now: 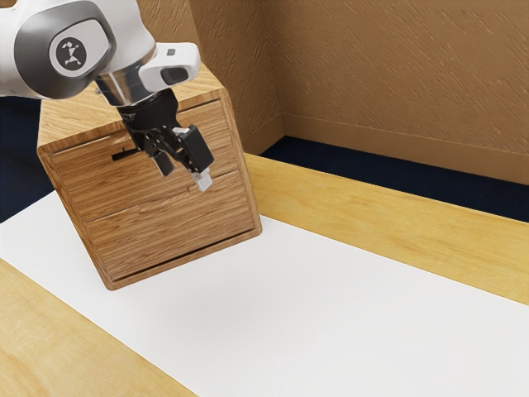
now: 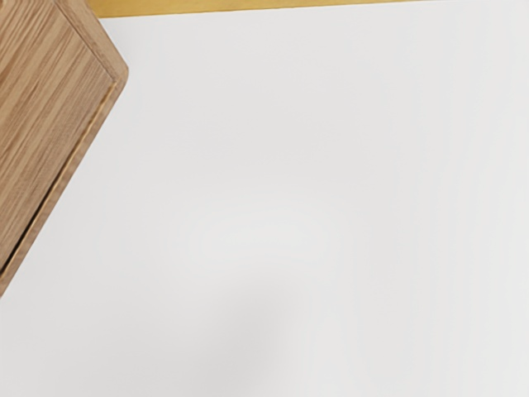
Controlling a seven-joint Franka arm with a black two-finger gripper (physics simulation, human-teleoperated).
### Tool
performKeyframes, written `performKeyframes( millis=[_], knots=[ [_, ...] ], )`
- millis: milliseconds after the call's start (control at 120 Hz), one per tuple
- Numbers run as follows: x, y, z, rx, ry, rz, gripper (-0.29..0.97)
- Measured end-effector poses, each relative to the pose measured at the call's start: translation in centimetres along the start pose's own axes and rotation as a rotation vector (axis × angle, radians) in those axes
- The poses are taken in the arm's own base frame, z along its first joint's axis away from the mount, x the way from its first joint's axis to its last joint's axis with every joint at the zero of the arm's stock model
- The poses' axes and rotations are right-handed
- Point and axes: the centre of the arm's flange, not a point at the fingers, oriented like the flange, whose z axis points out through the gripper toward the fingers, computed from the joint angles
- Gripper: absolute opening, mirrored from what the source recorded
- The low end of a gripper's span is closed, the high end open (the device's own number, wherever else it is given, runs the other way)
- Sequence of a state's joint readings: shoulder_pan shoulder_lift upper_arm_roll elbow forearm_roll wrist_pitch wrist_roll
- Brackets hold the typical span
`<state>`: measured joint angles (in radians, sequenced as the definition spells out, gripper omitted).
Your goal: Pull the drawer handle with one arm to open the drawer
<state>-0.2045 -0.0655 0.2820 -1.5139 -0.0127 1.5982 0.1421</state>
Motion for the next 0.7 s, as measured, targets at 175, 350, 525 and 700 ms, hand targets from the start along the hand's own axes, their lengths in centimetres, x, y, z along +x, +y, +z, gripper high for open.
performKeyframes(
  millis=[175,350,525,700],
  knots=[
    [-0.1,-1.4,0.2,-0.024,0.001,-0.025,0.68],
    [-1.2,-1.2,-9.2,0.022,0.133,-0.004,0.68],
    [-6.2,-1.7,-16.3,0.069,0.205,0.017,0.68],
    [-6.3,-2.2,-15.7,0.113,0.161,0.027,0.68]
  ],
)
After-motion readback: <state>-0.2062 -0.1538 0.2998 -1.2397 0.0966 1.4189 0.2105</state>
